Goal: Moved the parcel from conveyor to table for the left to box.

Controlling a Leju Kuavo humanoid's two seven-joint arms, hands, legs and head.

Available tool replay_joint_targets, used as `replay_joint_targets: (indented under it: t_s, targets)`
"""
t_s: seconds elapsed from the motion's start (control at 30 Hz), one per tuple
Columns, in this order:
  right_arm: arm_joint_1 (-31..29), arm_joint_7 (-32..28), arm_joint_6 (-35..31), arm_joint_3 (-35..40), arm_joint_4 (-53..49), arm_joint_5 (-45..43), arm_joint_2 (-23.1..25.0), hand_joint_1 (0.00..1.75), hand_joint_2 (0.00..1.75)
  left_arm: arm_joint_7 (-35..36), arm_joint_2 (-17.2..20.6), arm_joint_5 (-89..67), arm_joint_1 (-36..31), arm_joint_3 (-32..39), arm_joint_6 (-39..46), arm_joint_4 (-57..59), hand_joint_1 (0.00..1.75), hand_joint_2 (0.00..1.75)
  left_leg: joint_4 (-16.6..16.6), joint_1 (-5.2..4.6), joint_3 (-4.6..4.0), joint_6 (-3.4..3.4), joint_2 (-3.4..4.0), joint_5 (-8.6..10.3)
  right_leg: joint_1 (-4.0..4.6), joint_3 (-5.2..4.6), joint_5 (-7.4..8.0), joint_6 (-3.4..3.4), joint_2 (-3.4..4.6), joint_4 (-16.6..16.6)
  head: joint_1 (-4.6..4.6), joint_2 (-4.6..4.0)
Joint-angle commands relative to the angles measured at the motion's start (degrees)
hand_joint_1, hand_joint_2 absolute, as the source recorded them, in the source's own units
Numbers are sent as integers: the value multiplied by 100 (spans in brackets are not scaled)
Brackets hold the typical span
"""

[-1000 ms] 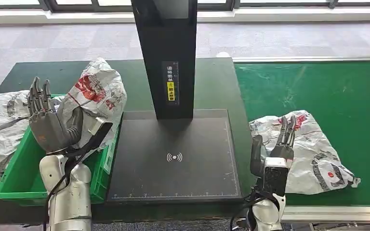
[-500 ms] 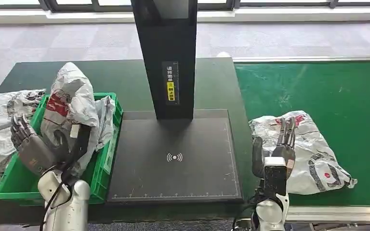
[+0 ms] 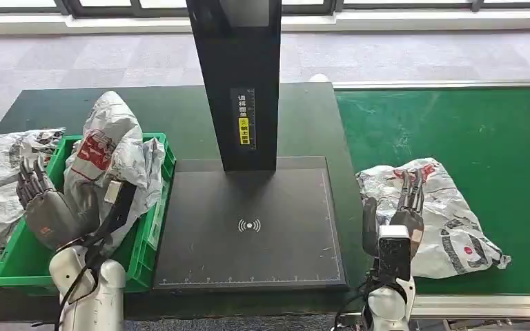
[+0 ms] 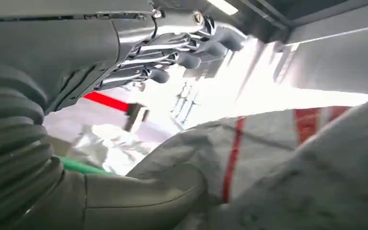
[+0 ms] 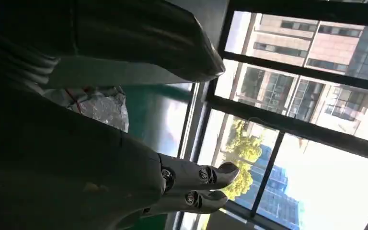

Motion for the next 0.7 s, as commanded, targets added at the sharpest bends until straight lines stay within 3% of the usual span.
replay_joint_targets:
  t_s: [0.03, 0.33, 0.37, 0.4, 0.47, 0.6, 0.67, 0.7]
  targets:
    - [-226, 4, -25, -639, 349, -11, 196, 0, 0, -169, -269, 105, -183, 437, -4, 41, 0, 175, -2, 1, 11, 6, 15, -2, 7, 14, -2, -6, -21, -6, 0, 0]
    - [-226, 4, -25, -639, 349, -11, 196, 0, 0, -169, -269, 105, -183, 437, -4, 41, 0, 175, -6, -1, 21, 9, 23, -4, 9, 24, -4, -9, -35, -9, 0, 0]
    - [-147, 4, -133, -677, 288, -98, 158, 0, 0, -1609, -157, 1545, -118, -338, -697, 843, 0, 175, -9, 0, 27, 10, 28, -4, 11, 31, -4, -11, -39, -12, 0, 0]
    - [-67, 4, -119, -652, 231, -235, 53, 0, 0, -2616, -229, 3346, -6, -715, -1029, 790, 0, 175, -8, 1, 24, 10, 27, -4, 11, 29, -4, -10, -38, -12, 0, 0]
    - [-27, 4, -113, -694, 210, -345, -23, 0, 0, -2781, -230, 4060, 304, -1267, -1627, 414, 0, 175, -16, -5, 23, 12, -21, 6, 4, 39, -9, -5, -75, -18, 0, 0]
    - [-194, 4, -229, -866, 479, -336, -100, 0, 0, -3233, -73, 4982, 604, -1596, -2470, 134, 0, 175, -11, -2, 29, 15, 3, -3, 9, 39, -7, -4, -55, -24, 2, 0]
    - [-392, 4, -531, -974, 856, -24, -186, 0, 0, -3356, -10, 5153, 648, -1620, -2660, 107, 0, 175, -20, -12, 34, 14, 20, -3, -5, 38, -4, -3, -32, -21, 2, 0]
    - [-625, 4, -1096, -1162, 1436, 641, -254, 0, 0, -3482, 12, 5329, 703, -1639, -2804, 50, 0, 175, -21, -4, 34, 14, 27, -2, 4, 44, 3, -4, -30, -30, 2, 0]
